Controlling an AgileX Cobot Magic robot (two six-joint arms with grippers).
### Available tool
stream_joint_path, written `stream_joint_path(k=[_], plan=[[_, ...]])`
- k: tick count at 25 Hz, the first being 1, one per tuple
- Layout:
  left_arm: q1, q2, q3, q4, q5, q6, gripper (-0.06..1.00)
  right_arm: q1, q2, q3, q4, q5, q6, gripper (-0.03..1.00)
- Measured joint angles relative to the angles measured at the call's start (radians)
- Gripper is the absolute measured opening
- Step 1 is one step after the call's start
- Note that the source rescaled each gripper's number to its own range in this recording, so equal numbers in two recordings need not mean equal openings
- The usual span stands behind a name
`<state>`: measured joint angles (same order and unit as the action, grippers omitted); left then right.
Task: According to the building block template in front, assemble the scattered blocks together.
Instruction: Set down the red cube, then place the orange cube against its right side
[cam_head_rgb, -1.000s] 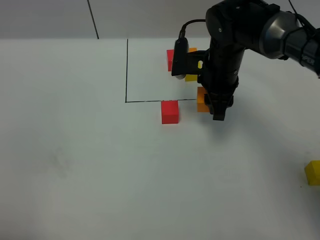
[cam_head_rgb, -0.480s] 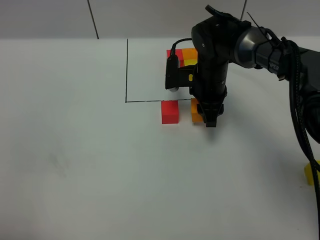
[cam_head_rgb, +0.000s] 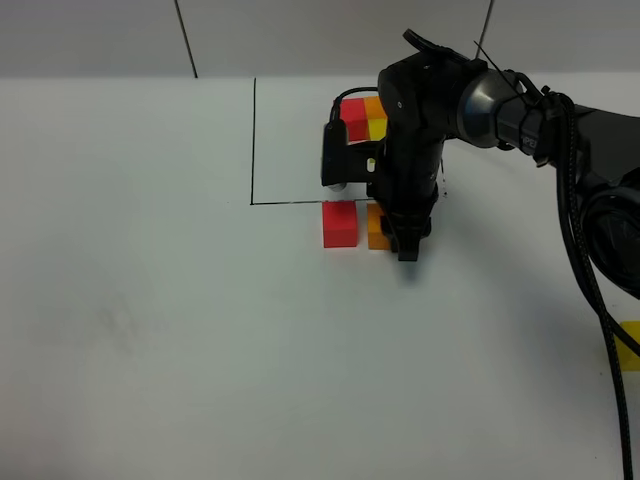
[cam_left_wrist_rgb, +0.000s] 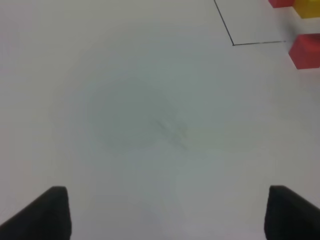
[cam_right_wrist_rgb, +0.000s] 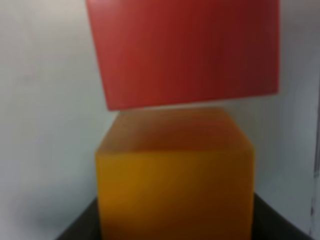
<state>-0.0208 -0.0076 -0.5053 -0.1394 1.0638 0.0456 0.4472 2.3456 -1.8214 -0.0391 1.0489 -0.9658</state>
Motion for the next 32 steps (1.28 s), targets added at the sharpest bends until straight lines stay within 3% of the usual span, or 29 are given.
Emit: stream_joint_path(k=[32], plan=[[0.0,0.0,0.0,0.0,0.0,0.0,0.68,-0.001,0.023,-0.015,0.019,-0.032,-0.045,0.0]])
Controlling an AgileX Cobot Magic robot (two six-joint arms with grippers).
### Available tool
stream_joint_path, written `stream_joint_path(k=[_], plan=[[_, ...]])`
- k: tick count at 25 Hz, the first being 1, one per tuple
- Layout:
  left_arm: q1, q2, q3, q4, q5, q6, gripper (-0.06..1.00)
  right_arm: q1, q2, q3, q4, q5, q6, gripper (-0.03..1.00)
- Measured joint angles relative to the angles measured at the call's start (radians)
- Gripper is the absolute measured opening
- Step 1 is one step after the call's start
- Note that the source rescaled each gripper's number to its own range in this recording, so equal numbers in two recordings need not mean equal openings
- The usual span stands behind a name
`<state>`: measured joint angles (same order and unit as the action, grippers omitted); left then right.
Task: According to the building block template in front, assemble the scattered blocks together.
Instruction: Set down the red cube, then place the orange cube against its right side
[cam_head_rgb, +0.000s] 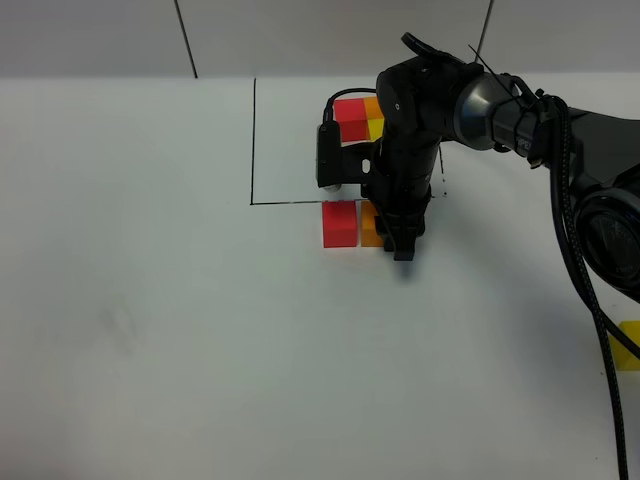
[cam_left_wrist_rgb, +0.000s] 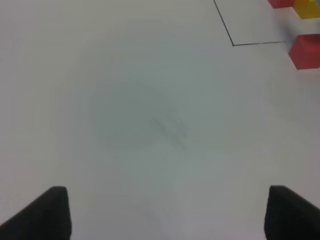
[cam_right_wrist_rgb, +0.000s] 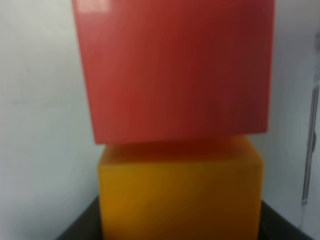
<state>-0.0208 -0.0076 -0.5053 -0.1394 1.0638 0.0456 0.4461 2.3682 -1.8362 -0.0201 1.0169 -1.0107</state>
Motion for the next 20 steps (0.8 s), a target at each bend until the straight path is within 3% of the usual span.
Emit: stream_joint_path(k=[20], plan=[[0.0,0.0,0.0,0.0,0.0,0.002,0.68,-0.006,0.002,-0.003,0.04,-0.001,-0.002,0.0]])
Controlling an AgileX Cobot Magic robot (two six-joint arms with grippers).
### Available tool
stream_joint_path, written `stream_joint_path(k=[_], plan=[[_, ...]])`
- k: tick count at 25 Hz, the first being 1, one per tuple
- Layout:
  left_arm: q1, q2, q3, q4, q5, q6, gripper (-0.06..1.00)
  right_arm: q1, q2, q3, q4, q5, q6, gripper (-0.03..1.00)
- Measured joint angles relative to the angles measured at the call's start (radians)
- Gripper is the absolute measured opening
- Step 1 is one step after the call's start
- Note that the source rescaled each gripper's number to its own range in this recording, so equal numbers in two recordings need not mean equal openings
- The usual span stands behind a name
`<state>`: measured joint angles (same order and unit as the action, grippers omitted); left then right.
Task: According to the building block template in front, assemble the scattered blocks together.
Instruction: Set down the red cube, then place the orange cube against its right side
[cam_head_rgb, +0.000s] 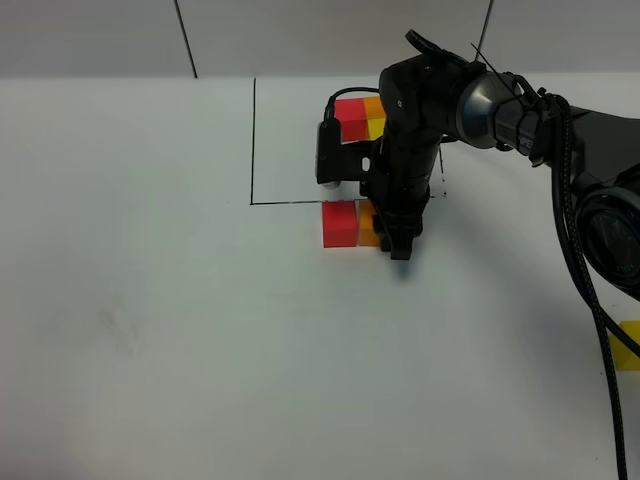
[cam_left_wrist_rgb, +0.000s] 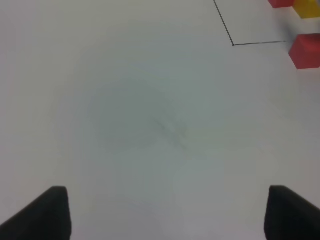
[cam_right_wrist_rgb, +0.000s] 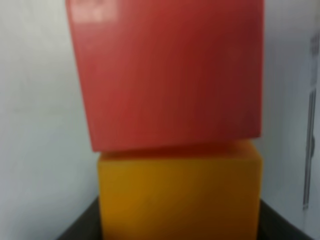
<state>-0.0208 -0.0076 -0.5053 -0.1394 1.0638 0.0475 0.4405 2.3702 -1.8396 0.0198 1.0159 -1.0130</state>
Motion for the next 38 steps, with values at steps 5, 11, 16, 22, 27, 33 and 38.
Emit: stream_joint_path(k=[5,11,16,22,27,33,38], plan=[[0.0,0.0,0.0,0.0,0.0,-0.001,0.68,0.0,0.0,0.0,0.022,-0.006,-0.014,0.0],[0.0,0.0,0.0,0.0,0.0,-0.001,0.68,0.0,0.0,0.0,0.029,-0.009,-0.018,0.0],[0.0,0.0,0.0,0.0,0.0,-0.001,0.68,0.0,0.0,0.0,0.026,-0.003,-0.035,0.0],[0.0,0.0,0.0,0.0,0.0,-0.001,0.68,0.0,0.001,0.0,0.025,-0.002,-0.042,0.0],[0.0,0.0,0.0,0.0,0.0,-0.001,0.68,0.0,0.001,0.0,0.025,-0.002,-0.043,0.0],[0.0,0.0,0.0,0.0,0.0,-0.001,0.68,-0.002,0.001,-0.001,0.026,-0.002,-0.043,0.0],[0.0,0.0,0.0,0.0,0.0,-0.001,0.68,-0.022,0.001,-0.001,0.075,-0.002,-0.044,0.0]])
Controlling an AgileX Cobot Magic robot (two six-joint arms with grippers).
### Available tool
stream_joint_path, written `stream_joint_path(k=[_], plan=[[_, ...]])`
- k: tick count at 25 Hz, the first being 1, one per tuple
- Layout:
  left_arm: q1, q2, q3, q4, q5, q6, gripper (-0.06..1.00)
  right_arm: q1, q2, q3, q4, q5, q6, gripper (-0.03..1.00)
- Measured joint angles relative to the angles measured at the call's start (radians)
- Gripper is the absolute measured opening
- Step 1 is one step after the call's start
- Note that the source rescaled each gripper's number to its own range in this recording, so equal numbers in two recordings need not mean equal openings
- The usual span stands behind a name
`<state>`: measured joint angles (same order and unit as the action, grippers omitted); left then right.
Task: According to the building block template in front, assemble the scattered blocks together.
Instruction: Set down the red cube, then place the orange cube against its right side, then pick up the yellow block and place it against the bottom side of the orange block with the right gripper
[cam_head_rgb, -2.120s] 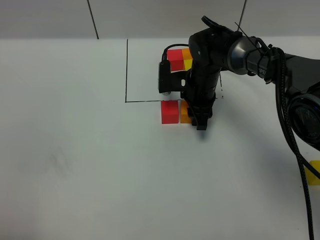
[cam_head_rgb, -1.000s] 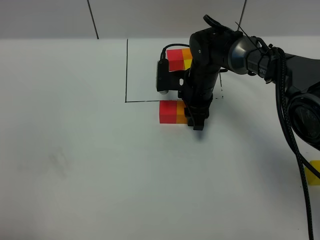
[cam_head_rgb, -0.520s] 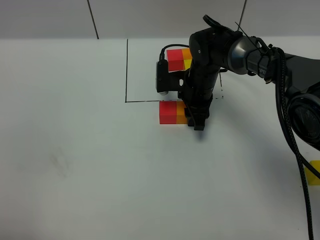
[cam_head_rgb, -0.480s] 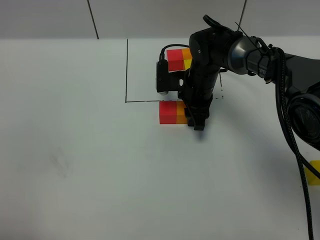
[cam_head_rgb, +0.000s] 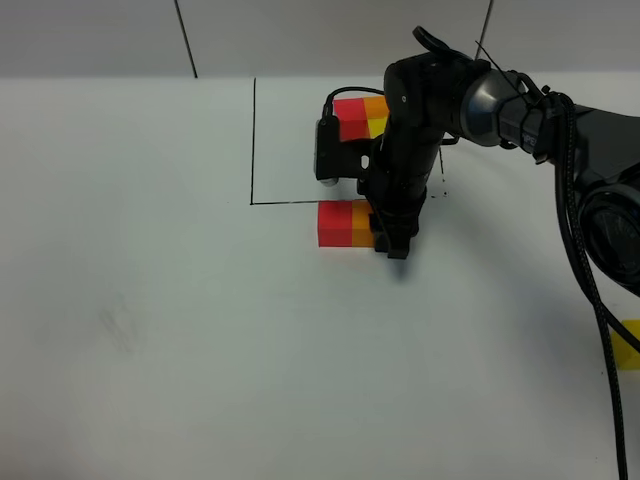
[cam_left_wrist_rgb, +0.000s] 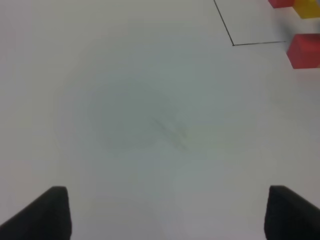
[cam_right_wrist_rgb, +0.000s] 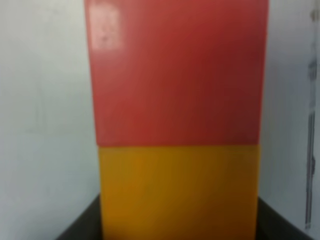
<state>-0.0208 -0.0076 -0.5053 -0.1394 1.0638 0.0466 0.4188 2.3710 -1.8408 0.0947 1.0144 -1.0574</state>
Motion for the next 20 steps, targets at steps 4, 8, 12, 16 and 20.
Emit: stream_joint_path(k=[4,8,12,16,20], plan=[[0.0,0.0,0.0,0.0,0.0,0.0,0.68,-0.011,-0.001,0.0,0.024,-0.003,0.0,0.0],[0.0,0.0,0.0,0.0,0.0,0.0,0.68,-0.012,-0.009,0.001,0.013,-0.001,0.001,0.2],[0.0,0.0,0.0,0.0,0.0,0.0,0.68,-0.017,-0.035,0.006,-0.02,0.027,0.031,0.53],[0.0,0.0,0.0,0.0,0.0,0.0,0.68,-0.051,-0.091,0.009,-0.023,0.072,0.126,0.72],[0.0,0.0,0.0,0.0,0.0,-0.003,0.68,-0.141,-0.162,0.011,-0.024,0.139,0.337,0.76]])
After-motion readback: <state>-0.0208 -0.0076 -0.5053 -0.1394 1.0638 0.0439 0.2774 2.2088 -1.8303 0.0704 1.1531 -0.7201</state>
